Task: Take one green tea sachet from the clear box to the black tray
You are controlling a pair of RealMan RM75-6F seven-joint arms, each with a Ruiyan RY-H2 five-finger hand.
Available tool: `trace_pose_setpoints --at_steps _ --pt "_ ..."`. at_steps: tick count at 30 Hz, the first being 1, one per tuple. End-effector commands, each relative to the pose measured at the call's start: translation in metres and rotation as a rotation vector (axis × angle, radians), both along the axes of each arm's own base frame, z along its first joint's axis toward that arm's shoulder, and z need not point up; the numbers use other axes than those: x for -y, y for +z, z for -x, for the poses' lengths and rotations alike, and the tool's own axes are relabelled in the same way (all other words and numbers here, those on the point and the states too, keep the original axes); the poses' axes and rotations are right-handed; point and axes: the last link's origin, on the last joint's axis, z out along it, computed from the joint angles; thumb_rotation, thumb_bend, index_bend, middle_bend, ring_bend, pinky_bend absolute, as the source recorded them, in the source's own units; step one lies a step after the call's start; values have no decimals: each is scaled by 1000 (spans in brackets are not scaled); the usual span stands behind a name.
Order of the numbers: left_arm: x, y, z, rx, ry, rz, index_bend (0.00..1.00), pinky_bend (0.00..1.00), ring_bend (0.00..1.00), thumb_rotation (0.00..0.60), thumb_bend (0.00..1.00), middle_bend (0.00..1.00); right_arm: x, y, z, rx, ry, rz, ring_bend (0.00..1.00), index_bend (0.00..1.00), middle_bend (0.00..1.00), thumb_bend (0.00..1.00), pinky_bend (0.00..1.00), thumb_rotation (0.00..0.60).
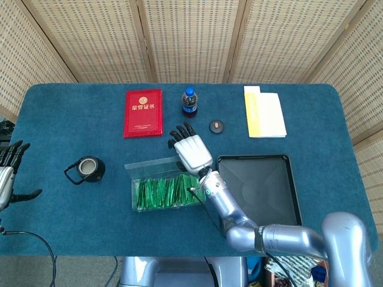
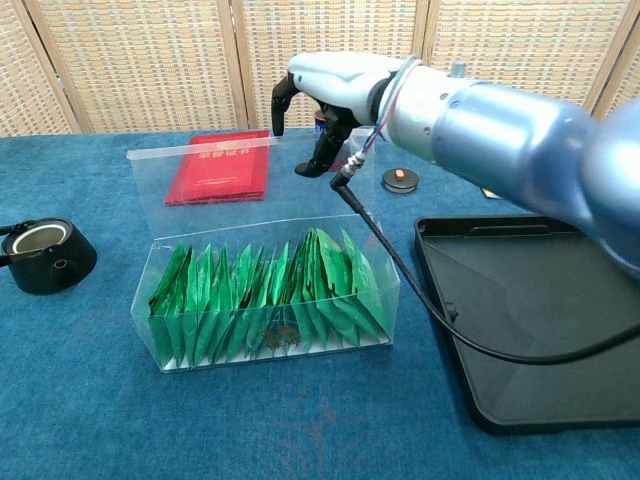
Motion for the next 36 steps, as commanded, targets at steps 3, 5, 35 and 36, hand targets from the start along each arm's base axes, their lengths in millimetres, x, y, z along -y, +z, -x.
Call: trace_pose_setpoints --at_steps 3,5,35,36 --pt "-3 3 2 9 9 -5 0 0 0 600 98 0 11 -13 -4 -37 -29 12 138 411 261 447 62 600" --pt "-3 3 3 11 12 -6 0 0 0 600 99 0 13 -17 -2 -51 -40 13 138 411 259 446 62 600" --pt "-6 1 1 7 9 4 0 0 0 600 99 0 6 -4 -8 -105 -126 -124 121 129 39 644 62 600" --pt "-6 1 2 8 9 4 0 0 0 600 99 0 6 -3 -8 -100 -117 -109 121 57 11 471 62 600"
